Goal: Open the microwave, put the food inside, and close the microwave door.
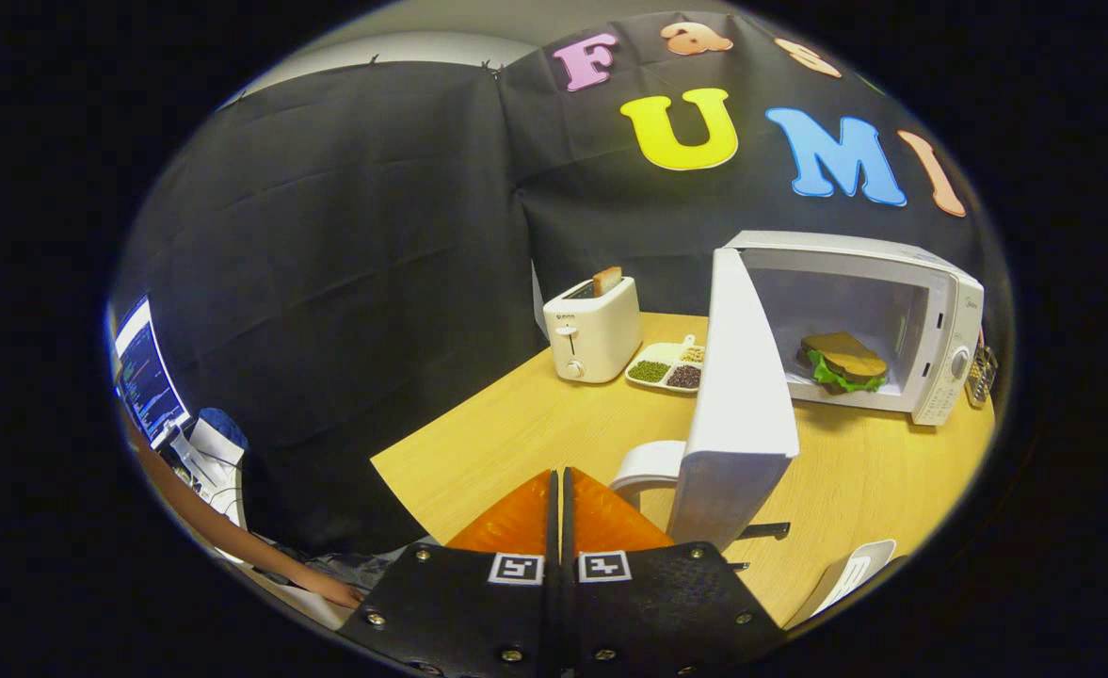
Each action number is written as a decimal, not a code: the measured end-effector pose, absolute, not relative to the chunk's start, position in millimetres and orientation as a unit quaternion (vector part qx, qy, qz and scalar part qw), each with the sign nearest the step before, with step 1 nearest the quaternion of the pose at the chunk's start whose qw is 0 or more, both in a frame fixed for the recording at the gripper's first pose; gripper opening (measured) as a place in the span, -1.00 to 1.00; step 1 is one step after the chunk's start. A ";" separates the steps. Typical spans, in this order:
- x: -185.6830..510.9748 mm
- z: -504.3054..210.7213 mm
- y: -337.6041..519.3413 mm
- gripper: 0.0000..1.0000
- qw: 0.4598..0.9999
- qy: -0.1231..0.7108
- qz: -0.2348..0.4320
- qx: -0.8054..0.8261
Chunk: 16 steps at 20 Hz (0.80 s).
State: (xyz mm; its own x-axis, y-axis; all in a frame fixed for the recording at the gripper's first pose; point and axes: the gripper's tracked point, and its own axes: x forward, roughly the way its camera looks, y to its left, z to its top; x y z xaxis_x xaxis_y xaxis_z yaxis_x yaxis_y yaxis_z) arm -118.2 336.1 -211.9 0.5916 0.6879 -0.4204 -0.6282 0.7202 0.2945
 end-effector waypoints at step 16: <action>-80.0 -224.2 239.9 -1.00 0.910 0.280 0.303 0.033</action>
